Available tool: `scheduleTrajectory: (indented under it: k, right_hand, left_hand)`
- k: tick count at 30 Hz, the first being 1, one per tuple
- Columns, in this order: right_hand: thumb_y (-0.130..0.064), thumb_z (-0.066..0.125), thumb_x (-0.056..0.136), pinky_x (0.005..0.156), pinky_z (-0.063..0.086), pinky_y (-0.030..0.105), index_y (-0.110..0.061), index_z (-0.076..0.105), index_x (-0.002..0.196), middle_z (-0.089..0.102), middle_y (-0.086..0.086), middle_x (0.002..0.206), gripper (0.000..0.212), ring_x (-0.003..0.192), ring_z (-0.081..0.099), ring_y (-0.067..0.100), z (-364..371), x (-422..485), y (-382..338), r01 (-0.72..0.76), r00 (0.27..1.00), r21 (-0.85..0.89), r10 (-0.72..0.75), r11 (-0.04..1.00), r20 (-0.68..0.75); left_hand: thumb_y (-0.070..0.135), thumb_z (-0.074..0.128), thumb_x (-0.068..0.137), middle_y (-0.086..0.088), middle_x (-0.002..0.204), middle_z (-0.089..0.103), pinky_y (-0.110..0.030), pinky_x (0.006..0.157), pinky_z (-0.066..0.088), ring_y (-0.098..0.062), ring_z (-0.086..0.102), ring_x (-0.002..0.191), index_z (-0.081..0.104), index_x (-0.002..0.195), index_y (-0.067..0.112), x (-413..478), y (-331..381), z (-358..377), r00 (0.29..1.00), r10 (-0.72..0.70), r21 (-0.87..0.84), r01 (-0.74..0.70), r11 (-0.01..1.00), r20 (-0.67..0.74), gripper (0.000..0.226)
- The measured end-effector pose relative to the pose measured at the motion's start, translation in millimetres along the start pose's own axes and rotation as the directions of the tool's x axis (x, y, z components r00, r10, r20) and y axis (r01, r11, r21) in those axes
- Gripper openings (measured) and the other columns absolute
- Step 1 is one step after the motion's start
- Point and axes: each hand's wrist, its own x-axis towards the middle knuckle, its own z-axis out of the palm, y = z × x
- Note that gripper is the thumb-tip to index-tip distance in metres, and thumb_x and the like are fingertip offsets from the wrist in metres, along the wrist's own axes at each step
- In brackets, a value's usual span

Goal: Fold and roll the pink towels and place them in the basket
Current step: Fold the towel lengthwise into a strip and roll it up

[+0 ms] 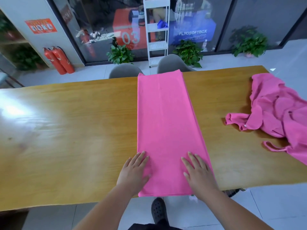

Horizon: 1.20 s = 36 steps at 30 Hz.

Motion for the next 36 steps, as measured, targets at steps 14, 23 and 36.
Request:
scheduleTrajectory:
  k: [14,23,36]
  right_hand:
    - [-0.061,0.041,0.106,0.128,0.015,0.055,-0.035,0.005,0.168,-0.013,-0.002,0.176,0.077,0.162,-0.006,0.028,-22,-28,-3,-0.007,0.984,0.073,-0.007,0.997,0.180]
    - [-0.062,0.043,0.104,0.103,0.048,0.046,-0.017,0.049,0.141,0.045,0.012,0.143,0.058,0.132,0.042,0.030,-48,12,-60,-0.199,0.978,0.022,0.198,0.980,0.060]
    - [-0.053,0.055,0.102,0.102,0.050,0.042,-0.026,0.036,0.154,0.044,0.005,0.142,0.062,0.131,0.042,0.027,-58,99,-213,-0.165,0.982,0.199,0.180,0.966,-0.060]
  left_hand:
    - [0.041,0.057,0.102,0.015,0.175,0.007,-0.045,0.127,0.029,-0.016,0.016,0.161,0.018,0.168,0.035,-18,9,-17,0.992,-0.014,-0.092,0.025,0.995,0.125,0.076]
    - [0.039,0.062,0.098,0.002,0.162,0.032,-0.047,0.118,0.040,-0.025,0.035,0.147,0.035,0.161,0.031,31,-30,-50,0.994,0.008,-0.312,0.026,0.950,0.106,0.069]
    - [0.049,0.067,0.099,-0.006,0.161,0.035,-0.047,0.105,0.051,-0.033,0.047,0.140,0.029,0.164,0.032,144,-143,-98,0.997,-0.026,-0.479,0.056,0.876,0.069,0.078]
